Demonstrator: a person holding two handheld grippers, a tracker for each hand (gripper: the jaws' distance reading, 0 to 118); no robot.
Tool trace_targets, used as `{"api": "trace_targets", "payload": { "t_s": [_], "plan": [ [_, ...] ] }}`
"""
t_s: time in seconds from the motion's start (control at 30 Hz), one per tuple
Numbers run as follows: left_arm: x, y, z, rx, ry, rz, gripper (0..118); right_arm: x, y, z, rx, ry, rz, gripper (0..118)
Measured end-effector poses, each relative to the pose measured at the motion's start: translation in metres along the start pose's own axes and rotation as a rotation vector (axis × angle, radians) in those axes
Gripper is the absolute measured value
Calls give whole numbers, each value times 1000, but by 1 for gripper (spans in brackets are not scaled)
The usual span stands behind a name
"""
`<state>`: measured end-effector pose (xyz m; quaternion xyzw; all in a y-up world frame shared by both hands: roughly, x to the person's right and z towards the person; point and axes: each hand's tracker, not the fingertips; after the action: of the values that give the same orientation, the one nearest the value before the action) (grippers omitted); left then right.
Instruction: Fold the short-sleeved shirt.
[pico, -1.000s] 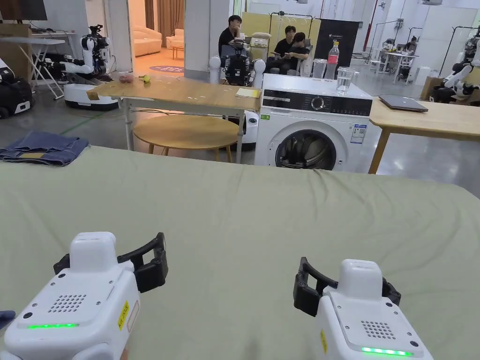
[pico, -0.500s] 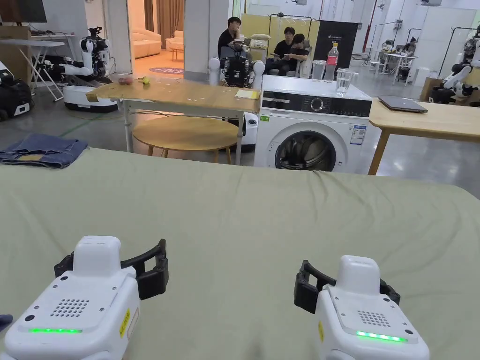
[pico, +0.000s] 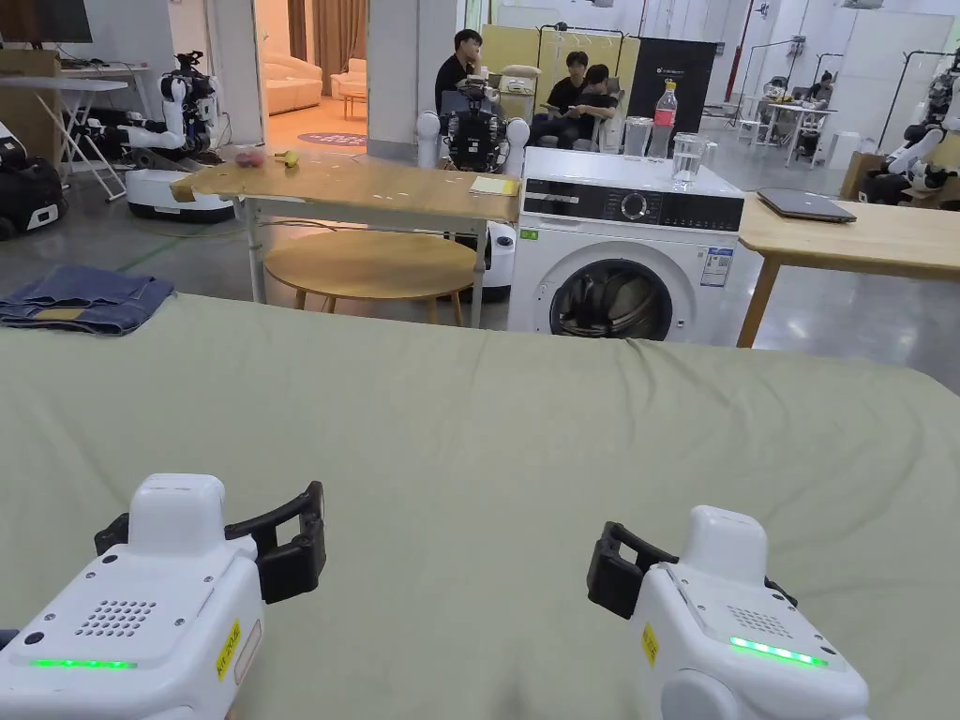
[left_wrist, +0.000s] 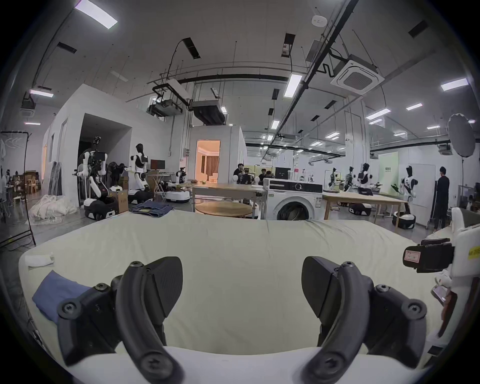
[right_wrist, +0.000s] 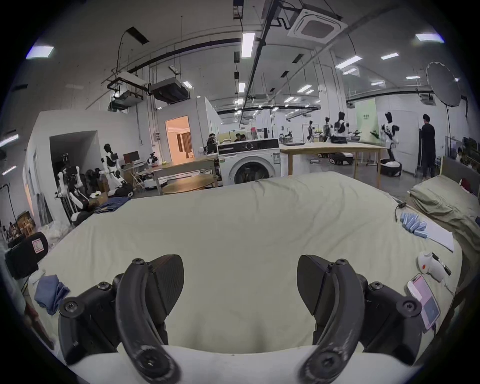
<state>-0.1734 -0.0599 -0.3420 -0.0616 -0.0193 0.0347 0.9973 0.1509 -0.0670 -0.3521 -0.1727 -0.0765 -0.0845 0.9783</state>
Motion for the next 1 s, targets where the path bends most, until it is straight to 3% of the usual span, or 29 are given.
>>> {"api": "trace_targets", "payload": {
  "t_s": [0.47,1.0],
  "plan": [
    [0,-2,-4,-7,3,17,95,2,1,-2,-3,-2,-8,92],
    [2,5,-6,3,2,-31,95,-3,-1,0,39,-35,58,92]
  ]
}}
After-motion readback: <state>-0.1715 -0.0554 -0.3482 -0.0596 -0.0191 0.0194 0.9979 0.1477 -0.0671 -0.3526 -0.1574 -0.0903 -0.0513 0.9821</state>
